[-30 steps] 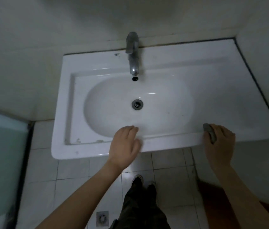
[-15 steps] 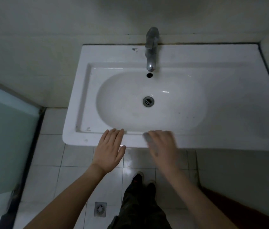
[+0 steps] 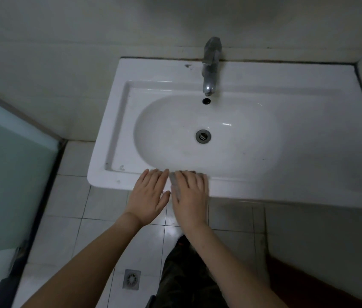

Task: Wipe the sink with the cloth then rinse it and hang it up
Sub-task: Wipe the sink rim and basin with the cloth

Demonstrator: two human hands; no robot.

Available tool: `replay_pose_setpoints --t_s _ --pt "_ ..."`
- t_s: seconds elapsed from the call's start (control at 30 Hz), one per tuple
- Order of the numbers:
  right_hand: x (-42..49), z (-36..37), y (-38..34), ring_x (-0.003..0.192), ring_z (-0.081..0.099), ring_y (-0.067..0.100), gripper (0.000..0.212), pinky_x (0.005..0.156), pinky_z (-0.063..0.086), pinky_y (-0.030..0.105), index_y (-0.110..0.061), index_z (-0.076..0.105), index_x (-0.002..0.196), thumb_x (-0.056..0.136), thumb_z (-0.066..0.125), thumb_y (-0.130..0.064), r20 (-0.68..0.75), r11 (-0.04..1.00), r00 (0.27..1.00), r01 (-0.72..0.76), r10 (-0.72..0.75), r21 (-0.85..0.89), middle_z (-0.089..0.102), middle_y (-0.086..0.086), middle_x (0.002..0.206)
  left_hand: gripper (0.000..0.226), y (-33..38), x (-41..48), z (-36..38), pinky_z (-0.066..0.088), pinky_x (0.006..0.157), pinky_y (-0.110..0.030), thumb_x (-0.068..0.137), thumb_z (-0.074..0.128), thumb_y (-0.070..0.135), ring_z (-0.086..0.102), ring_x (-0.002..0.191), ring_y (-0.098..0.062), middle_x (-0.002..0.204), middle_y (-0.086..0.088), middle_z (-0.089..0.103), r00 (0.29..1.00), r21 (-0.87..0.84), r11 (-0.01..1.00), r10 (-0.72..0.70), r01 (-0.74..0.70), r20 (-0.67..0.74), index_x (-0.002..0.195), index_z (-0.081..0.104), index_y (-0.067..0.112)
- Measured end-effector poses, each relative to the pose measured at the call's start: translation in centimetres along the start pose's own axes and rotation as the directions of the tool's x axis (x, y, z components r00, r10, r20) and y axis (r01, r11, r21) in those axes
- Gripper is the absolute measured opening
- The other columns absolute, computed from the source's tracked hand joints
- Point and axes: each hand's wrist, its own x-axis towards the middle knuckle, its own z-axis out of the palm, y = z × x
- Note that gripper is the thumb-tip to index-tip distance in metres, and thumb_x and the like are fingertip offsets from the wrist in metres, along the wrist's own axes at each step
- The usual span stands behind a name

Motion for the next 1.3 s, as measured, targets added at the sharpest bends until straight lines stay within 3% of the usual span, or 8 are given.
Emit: replay_pose_setpoints --t_s 0.17,0.27,0.4,0.5,0.83,1.03,1.17,1.3 --pt "-0.6 -4.5 5.9 0.102 0.050 0.019 0.033 0.098 0.039 0.039 -0.021 0.059 0.120 0.087 0.056 -0.018 0.000 0.979 0.979 0.204 -0.204 0.016 0.062 -0.001 0.114 0.057 0.1 0.1 -0.2 0.026 0.114 -0.044 0.095 0.034 0.035 0.053 0.116 -0.029 0.121 -0.012 0.059 1.000 0.033 0.999 -0.001 0.000 0.015 0.139 0.047 0.001" --pt "-1.9 -8.1 12.9 0.100 0.046 0.020 0.033 0.087 0.043 0.043 -0.015 0.062 0.120 0.087 0.062 -0.012 -0.132 0.999 0.990 0.043 -0.046 -0.032 0.064 0.004 0.111 0.057 0.0 0.1 -0.1 0.025 0.115 -0.044 0.095 0.033 0.036 0.052 0.116 -0.029 0.121 -0.012 0.059 1.000 0.041 0.999 0.007 -0.007 0.008 0.140 0.046 0.002" --pt "-2.8 -8.7 17.0 0.101 0.053 0.032 0.034 0.094 0.042 0.043 -0.009 0.066 0.117 0.095 0.051 -0.030 -0.254 0.968 0.939 -0.250 0.232 -0.040 0.065 0.011 0.112 0.057 -0.1 0.0 0.2 0.024 0.115 -0.043 0.095 0.033 0.035 0.053 0.115 -0.029 0.120 -0.012 0.059 1.000 0.033 0.999 0.021 -0.020 -0.016 0.139 0.047 0.001" --pt "-2.2 -6.7 12.7 0.097 0.055 0.034 0.028 0.093 0.041 0.044 -0.010 0.067 0.114 0.094 0.054 -0.023 -0.310 0.952 0.911 -0.302 0.272 -0.053 0.065 0.011 0.109 0.056 -0.1 0.0 0.4 0.023 0.116 -0.043 0.094 0.034 0.034 0.053 0.116 -0.030 0.120 -0.013 0.059 0.999 0.018 0.999 0.028 -0.028 -0.038 0.138 0.047 0.001" --pt "0.4 2.1 -1.7 0.106 0.058 0.022 0.031 0.102 0.039 0.041 -0.021 0.063 0.120 0.094 0.049 -0.030 -0.041 0.997 0.996 -0.075 0.074 -0.026 0.065 0.000 0.114 0.054 -1.4 0.1 -0.7 0.034 0.114 -0.045 0.093 0.043 0.032 0.057 0.119 -0.035 0.127 -0.017 0.061 0.996 -0.114 0.989 0.092 -0.094 -0.016 0.135 0.051 0.000" --pt "0.0 3.0 -2.5 0.100 0.058 0.029 0.027 0.099 0.041 0.045 -0.011 0.067 0.113 0.091 0.062 -0.026 -0.247 0.990 0.959 -0.140 0.139 0.012 0.066 0.007 0.108 0.052 -9.9 -0.8 -5.1 0.031 0.116 -0.046 0.095 0.047 0.019 0.040 0.136 -0.035 0.145 -0.020 0.046 0.978 -0.244 0.967 -0.116 0.072 -0.172 0.143 0.040 0.000" --pt "0.9 5.2 -8.0 0.095 0.057 0.030 0.024 0.094 0.043 0.046 -0.012 0.065 0.112 0.090 0.059 -0.019 -0.263 0.983 0.950 -0.180 0.168 -0.022 0.065 0.006 0.104 0.051 -16.3 -1.2 -4.6 0.042 0.106 -0.048 0.097 0.042 0.023 0.048 0.124 -0.037 0.136 -0.023 0.049 0.883 -0.493 0.763 -0.469 0.418 0.023 0.141 0.035 -0.001" --pt "2.3 9.9 -16.8 0.107 0.055 0.022 0.032 0.102 0.039 0.041 -0.019 0.059 0.121 0.094 0.044 -0.025 -0.047 0.997 0.998 -0.048 0.046 -0.062 0.063 -0.001 0.115 0.039 -17.1 -1.8 -4.2 0.053 0.087 -0.031 0.101 0.039 0.022 0.065 0.099 -0.012 0.120 -0.002 0.065 0.874 -0.680 0.597 -0.465 0.426 0.139 0.140 0.042 0.016"
